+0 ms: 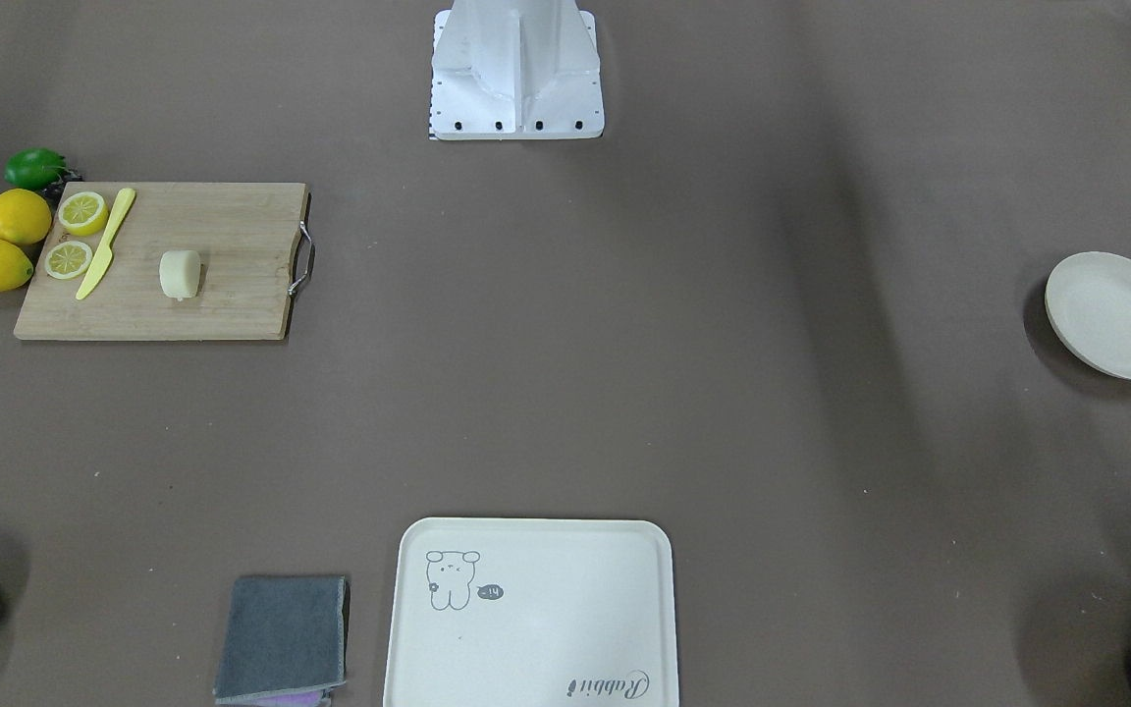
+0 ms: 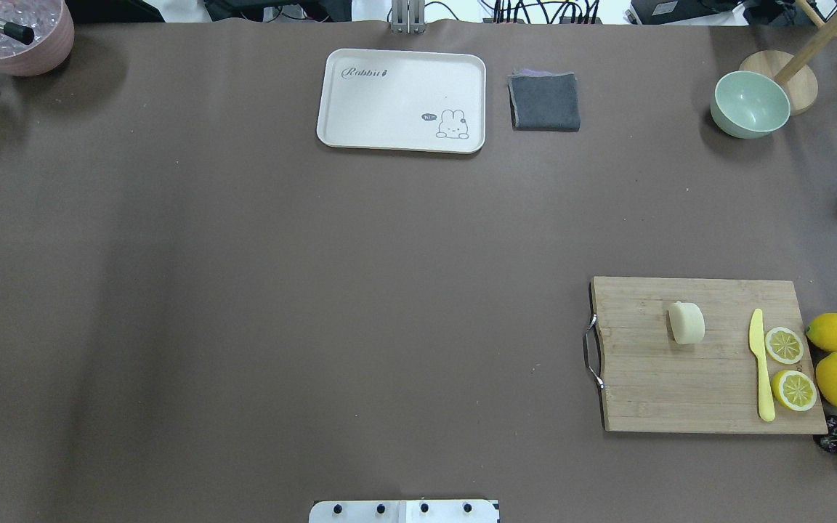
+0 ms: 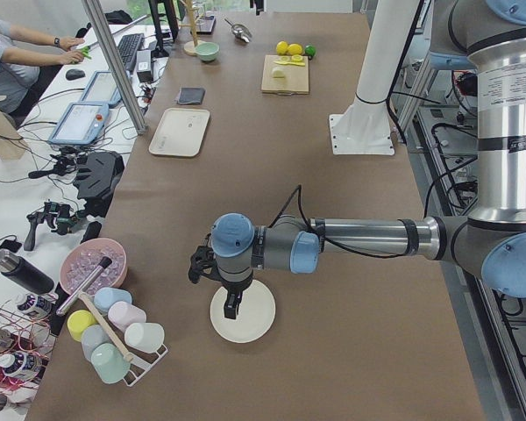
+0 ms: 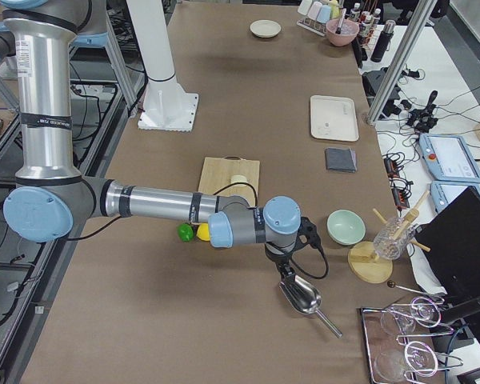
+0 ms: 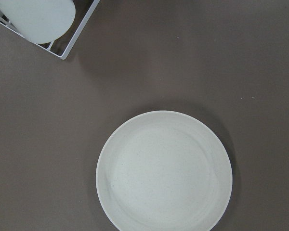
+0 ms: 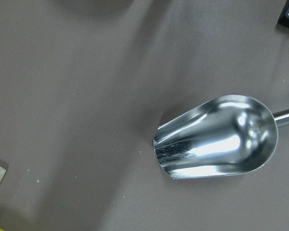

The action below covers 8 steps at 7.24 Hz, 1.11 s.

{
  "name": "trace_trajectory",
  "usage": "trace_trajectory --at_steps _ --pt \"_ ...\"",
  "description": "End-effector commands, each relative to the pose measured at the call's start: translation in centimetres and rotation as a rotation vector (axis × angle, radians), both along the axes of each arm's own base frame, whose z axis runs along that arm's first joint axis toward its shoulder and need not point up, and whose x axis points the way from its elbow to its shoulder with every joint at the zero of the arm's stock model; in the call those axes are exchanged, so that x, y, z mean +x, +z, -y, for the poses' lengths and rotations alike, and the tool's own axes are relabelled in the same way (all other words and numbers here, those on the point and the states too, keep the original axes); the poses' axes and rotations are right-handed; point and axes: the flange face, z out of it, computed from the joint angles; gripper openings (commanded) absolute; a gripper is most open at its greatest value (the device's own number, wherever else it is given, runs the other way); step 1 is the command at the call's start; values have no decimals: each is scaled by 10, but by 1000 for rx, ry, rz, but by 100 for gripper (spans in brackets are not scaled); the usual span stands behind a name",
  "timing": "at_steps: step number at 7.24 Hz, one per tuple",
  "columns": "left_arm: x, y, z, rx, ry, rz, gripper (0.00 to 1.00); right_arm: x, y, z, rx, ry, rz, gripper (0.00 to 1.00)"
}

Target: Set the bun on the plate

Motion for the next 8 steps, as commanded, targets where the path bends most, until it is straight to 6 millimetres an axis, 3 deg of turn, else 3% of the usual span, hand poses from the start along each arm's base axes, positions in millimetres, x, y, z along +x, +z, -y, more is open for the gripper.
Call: trace_trajectory --at_steps 1,2,4,6,8 --pt "0 11 1 -24 -6 2 98 -14 -6 3 -11 -3 5 100" --pt "0 22 -1 -60 -25 4 98 -20 -9 4 -7 -13 5 100" --pt "1 85 -8 -55 -81 -3 98 -24 -13 6 0 -21 9 100" --pt "24 126 -18 -94 -161 -18 97 -25 -13 7 1 -23 7 100" --pt "27 144 -25 -93 -156 -21 97 -28 -12 7 1 -30 7 100"
